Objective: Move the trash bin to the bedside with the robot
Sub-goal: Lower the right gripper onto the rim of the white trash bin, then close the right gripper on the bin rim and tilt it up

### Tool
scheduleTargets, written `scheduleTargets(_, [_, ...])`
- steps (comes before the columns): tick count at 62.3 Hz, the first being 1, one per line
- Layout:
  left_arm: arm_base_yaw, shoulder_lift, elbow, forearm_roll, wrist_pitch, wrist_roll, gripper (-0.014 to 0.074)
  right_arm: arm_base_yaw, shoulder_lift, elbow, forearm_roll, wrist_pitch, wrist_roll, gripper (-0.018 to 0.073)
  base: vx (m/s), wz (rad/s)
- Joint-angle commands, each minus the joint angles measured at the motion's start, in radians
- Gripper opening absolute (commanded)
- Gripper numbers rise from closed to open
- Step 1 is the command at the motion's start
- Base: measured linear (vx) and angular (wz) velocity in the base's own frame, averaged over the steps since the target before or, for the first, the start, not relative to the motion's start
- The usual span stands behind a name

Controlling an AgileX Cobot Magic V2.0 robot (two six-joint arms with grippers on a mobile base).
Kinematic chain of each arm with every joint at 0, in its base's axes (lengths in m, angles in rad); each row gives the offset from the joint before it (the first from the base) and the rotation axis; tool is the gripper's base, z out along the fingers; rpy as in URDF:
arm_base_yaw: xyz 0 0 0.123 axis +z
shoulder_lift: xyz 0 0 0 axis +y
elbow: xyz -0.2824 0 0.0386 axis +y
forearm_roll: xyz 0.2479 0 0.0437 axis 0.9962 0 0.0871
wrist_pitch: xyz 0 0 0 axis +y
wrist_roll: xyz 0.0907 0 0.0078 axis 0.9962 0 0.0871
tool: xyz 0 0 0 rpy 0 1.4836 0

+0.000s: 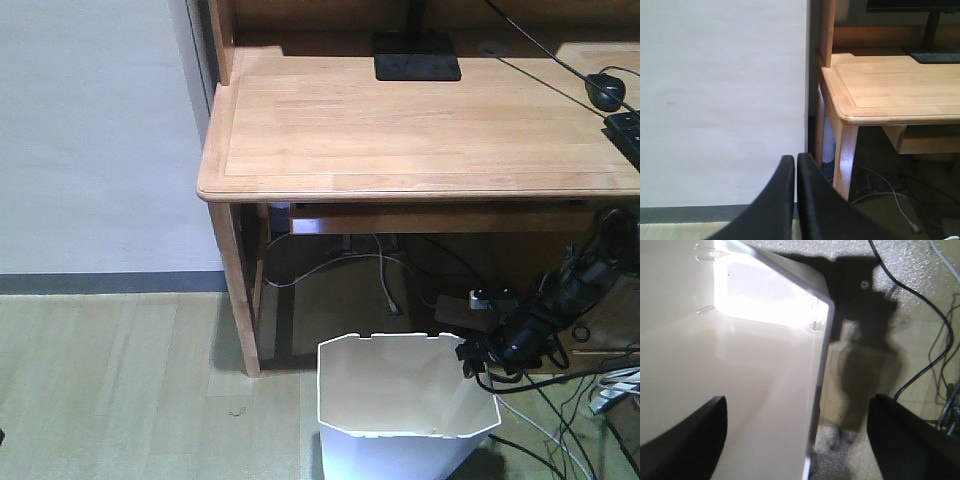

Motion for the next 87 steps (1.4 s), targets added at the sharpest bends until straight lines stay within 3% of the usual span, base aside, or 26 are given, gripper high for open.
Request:
scheduleTargets(1, [-0.002, -0.014, 0.019, -0.003, -0.069, -0.004, -0.0006, -0.003, 0.008, -0.090, -0.001, 0.054, -0.006, 0.0566, 0.00, 0.00])
scheduleTargets(16, [-0.002, -0.014, 0.019, -0.003, -0.069, -0.004, -0.0006, -0.003, 0.126, -0.216, -0.002, 0.106, -0.001, 0.0554, 0.00, 0.00])
scheduleTargets(23, [-0.002, -0.014, 0.019, -0.003, -0.069, -0.004, -0.0006, -0.003, 0.159, -0.245, -0.005, 0.121, 0.008, 0.0496, 0.00, 0.00])
scheduleTargets(28, [-0.002, -0.014, 0.019, -0.003, -0.069, -0.004, -0.0006, -0.003, 0.175, -0.258, -0.021, 0.128, 0.029, 0.0420, 0.00, 0.00])
scheduleTargets(45, [-0.002, -0.014, 0.019, -0.003, -0.069, -0.004, -0.0006, -0.003, 0.185, -0.271, -0.026, 0.135, 0.048, -0.0013, 0.00, 0.00])
scheduleTargets(53, [-0.002, -0.014, 0.019, -0.003, -0.069, -0.004, -0.0006, -0.003, 0.173, -0.271, -0.001, 0.153, 0.037, -0.0012, 0.00, 0.00])
scheduleTargets(64, [-0.002, -0.014, 0.019, -0.003, -0.069, -0.004, -0.0006, -0.003, 0.113, -0.267, 0.099, 0.224, -0.063, -0.0008, 0.00, 0.00])
scheduleTargets(74, [-0.002, -0.014, 0.019, -0.003, -0.069, -0.004, -0.0006, -0.003, 0.025, -0.232, 0.242, 0.277, -0.202, -0.0006, 0.00, 0.00])
scheduleTargets(87, [-0.002, -0.014, 0.019, -0.003, -0.069, -0.004, -0.0006, -0.003, -0.148, -0.007, 0.500, 0.179, -0.453, -0.0006, 0.00, 0.00])
